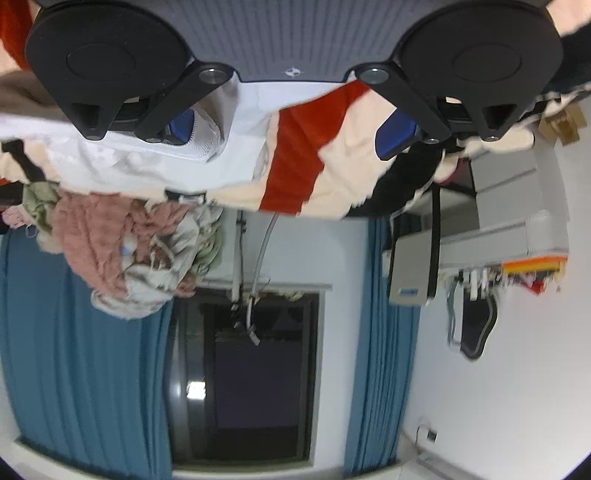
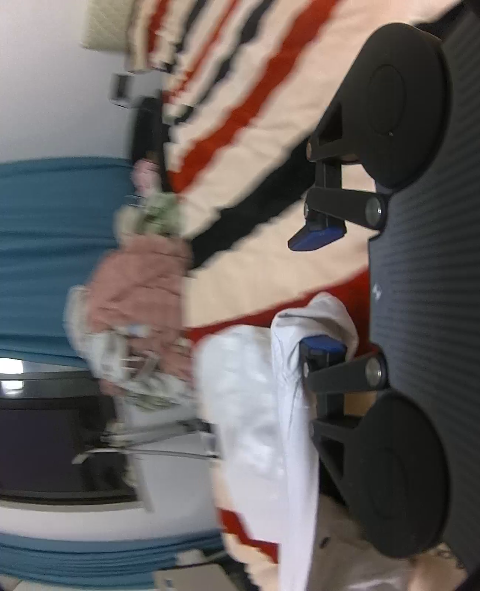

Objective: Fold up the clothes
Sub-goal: 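Lift the T-shirt high with both grippers to shake it open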

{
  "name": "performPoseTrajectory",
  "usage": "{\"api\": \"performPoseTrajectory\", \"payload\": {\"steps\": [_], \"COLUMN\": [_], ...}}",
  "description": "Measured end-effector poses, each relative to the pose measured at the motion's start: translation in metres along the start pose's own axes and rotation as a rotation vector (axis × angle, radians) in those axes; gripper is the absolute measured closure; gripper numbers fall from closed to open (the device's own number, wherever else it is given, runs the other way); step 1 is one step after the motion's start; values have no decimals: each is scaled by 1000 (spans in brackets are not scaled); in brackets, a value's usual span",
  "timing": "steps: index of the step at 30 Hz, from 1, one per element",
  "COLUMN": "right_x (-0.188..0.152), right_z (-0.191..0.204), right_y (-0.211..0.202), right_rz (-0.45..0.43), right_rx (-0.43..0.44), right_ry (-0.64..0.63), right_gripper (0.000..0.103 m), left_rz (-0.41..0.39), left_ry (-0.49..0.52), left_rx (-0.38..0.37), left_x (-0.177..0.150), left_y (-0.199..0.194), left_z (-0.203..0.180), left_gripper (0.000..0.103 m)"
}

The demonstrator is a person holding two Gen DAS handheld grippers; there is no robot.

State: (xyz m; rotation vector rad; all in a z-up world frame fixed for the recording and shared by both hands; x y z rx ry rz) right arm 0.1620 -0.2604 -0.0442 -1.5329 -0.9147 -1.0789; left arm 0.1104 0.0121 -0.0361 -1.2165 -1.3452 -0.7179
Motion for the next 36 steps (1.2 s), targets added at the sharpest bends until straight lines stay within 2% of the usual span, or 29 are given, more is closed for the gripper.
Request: {"api": "performPoseTrajectory", "payload": {"steps": [2, 4, 8, 10, 16, 23, 27, 30, 33, 36], "right_x": [6, 18, 86, 126, 231, 311, 331, 339, 346, 337], "right_z": [-3, -7, -15, -19, -32, -60, -76, -87, -98, -96], "right_y": [-6, -15, -55, -79, -172, -288, -326, -342, -355, -324], "right_rz": [-32, -70, -189, -244, -442, -629, -674, -686, -690, -630], "right_rx": [-11, -15, 23, 45, 95, 136, 142, 142, 142, 142], "right_ry": [10, 22, 47, 55, 44, 73, 80, 76, 71, 54], "right_gripper": [53, 53, 53, 53, 53, 53, 53, 53, 52, 52], "left_rz": [-33, -109, -239, -278, -435, -542, -564, -530, -522, -491], "left_ry": [-1, -2, -50, -105, -220, -281, -283, -280, -251, -231], "left_rx": [-23, -43, -72, -98, -180, -288, -347, -403, -412, -402], "left_x": [19, 45, 116, 154, 278, 384, 419, 431, 428, 411], "left_y": [-4, -21, -61, -81, -161, -264, -312, -333, -339, -324], "left_z": [-9, -13, -13, -9, 6, 21, 26, 24, 17, 9], "left_gripper": [5, 5, 5, 5, 5, 3, 1, 1, 0, 0]}}
Point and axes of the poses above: each gripper's, at about its wrist camera, not at the fingertips, and y roughly the way its jaws point, z to its left, x to its top, the point moved 1 cm from there along y, roughly the way its jaws point, and after that the axes turned 12 degrees about -y, right-handed, at the moved point
